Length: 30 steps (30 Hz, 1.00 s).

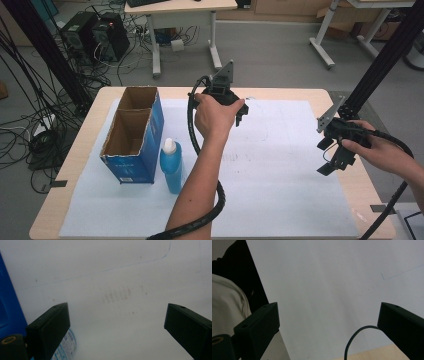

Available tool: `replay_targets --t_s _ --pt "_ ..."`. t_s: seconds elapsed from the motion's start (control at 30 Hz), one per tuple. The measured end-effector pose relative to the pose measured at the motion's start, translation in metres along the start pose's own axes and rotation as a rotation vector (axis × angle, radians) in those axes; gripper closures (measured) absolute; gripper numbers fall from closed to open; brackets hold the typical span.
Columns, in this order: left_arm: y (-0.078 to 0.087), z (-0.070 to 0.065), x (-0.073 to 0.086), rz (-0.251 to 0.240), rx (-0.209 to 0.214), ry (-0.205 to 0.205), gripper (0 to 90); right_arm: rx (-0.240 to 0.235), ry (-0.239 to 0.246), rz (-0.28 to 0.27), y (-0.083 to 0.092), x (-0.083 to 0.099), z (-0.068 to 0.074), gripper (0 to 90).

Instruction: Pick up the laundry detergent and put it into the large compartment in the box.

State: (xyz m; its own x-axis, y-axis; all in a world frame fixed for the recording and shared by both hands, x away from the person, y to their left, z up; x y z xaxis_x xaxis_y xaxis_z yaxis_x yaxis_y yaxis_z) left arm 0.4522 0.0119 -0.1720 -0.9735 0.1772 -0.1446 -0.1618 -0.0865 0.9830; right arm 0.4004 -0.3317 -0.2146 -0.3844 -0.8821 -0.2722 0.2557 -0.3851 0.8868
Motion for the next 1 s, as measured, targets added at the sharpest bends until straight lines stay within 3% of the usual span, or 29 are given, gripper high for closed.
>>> replay_targets --t_s 0.47,1.0 --pt "0.022 0.005 0.010 -0.034 -0.011 0.001 6.4 0.013 0.001 0.004 -0.002 -0.003 0.003 4.0" --pt "0.068 0.024 0.049 -0.081 -0.063 0.033 6.3 0.036 0.037 0.028 -0.002 -0.018 0.024 4.0"
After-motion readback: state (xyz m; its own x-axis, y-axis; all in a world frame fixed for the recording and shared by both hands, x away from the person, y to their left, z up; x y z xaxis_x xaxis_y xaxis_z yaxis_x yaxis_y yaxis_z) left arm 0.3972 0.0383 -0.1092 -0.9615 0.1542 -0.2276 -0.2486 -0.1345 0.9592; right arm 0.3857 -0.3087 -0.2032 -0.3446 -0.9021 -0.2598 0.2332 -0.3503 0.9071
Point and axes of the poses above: each handheld gripper's, and its own axes: y roughly backward along the jaws, x roughly out of its underside, z roughly to its left, the point moved 7 cm from there along -y, roughly forward along the jaws, and after that the axes turned 12 degrees about -x, right-handed, at the moved point
